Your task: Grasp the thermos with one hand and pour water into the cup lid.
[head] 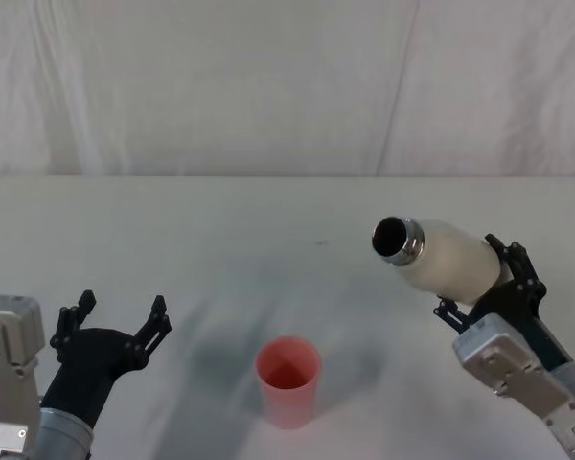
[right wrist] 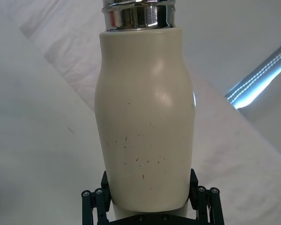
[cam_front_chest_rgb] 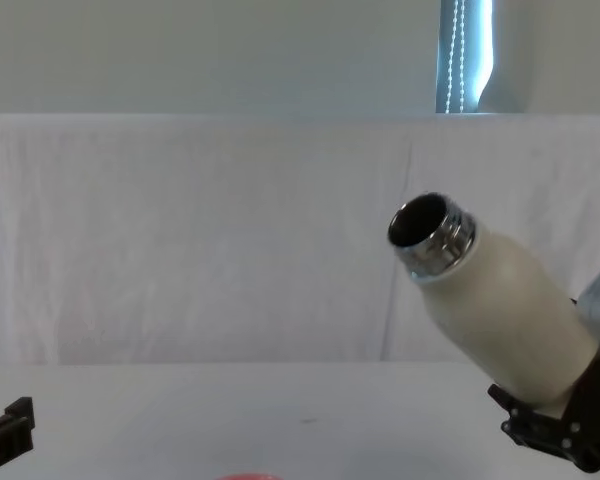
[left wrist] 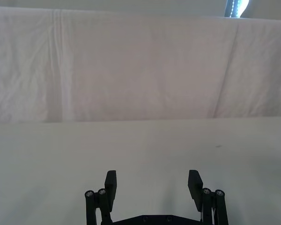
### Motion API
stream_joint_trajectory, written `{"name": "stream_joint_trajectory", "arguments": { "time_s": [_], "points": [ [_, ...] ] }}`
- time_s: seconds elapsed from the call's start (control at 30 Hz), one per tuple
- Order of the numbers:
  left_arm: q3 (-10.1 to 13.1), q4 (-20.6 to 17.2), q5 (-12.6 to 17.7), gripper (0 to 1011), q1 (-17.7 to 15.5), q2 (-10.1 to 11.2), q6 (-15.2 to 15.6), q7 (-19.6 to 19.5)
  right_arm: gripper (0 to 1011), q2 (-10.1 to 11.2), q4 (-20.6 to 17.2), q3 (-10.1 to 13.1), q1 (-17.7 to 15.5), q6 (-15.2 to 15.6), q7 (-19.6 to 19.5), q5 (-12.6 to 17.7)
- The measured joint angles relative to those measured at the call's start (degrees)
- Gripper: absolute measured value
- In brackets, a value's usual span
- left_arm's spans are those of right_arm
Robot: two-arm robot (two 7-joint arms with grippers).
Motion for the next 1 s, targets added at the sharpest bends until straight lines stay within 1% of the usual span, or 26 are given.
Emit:
{"name": "stream_joint_trajectory", "arguments": {
  "time_s": [0.03, 0.07, 0.17, 0.43, 0.47, 0.7, 1.0],
  "points": [
    [0.0, 0.0, 0.0, 1001, 0.0, 0.0, 0.0, 0.0, 950, 0.2, 0.2, -0.2, 0.0, -0.2, -0.5, -1.0],
    [0.0, 0.0, 0.0, 1001, 0.0, 0.0, 0.0, 0.0, 950, 0.2, 0.2, -0.2, 0.0, -0.2, -0.5, -1.0],
    [0.0, 0.0, 0.0, 1001, 0.0, 0.0, 0.0, 0.0, 950, 0.8, 0.9, -0.9, 0.3, -0.6, -1.7, -3.7],
    [0.0, 0.0, 0.0, 1001, 0.0, 0.0, 0.0, 0.0, 950, 1.9, 1.9, -2.4, 0.7, -1.1, -3.1, -7.5],
    [0.0, 0.0, 0.0, 1001, 0.0, 0.0, 0.0, 0.0, 950, 1.9, 1.9, -2.4, 0.7, -1.1, -3.1, -7.5],
    [0.0, 0.0, 0.0, 1001, 0.0, 0.0, 0.0, 0.0, 950, 2.7, 2.0, -3.6, 1.0, -1.6, -4.7, -10.0],
    [0.0, 0.0, 0.0, 1001, 0.0, 0.0, 0.0, 0.0, 950, 3.4, 2.7, -4.5, 1.3, -3.3, -6.5, -10.9]
  ]
}}
